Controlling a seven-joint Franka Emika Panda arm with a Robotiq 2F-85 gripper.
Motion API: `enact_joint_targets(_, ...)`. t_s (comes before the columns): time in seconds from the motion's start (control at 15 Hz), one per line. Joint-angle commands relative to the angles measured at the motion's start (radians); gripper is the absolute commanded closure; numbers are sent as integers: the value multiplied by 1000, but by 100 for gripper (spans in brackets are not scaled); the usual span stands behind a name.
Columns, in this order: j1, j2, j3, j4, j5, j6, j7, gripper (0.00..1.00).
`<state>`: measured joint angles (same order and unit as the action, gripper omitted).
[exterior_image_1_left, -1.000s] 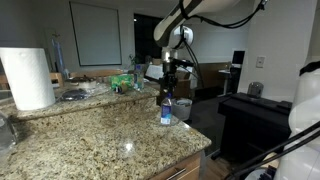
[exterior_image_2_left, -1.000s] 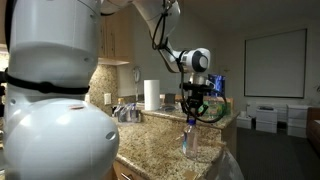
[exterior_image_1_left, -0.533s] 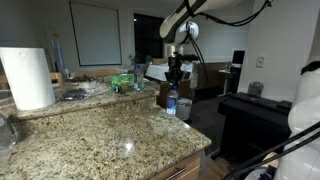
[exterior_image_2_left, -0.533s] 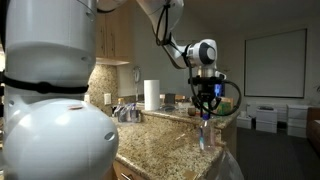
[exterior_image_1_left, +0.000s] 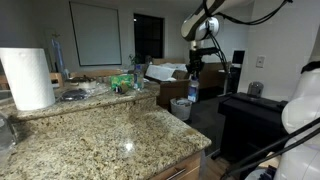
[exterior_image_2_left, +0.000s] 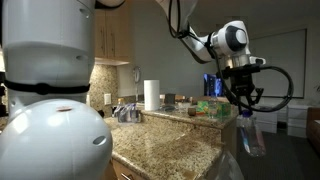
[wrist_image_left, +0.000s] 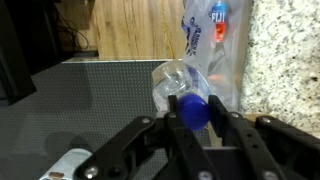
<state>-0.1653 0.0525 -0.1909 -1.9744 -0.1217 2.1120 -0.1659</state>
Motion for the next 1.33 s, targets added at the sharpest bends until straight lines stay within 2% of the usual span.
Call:
enact_joint_targets(0.0,-42,60,-26,-27,3,115,-12,90)
enact_joint_targets(0.2,-79,94,-33,-41,73,176,-70,90)
enact_joint_targets(0.4,-124,113,-27,-35,206,182,-169,90)
enact_joint_targets(0.73,-201,175,-5,4,529,42,-405,90)
enact_joint_targets(1.0,-232,239,-6,47,614,-113,-460,90)
enact_joint_targets(1.27,-251,307,9,82,693,-154,-447,90)
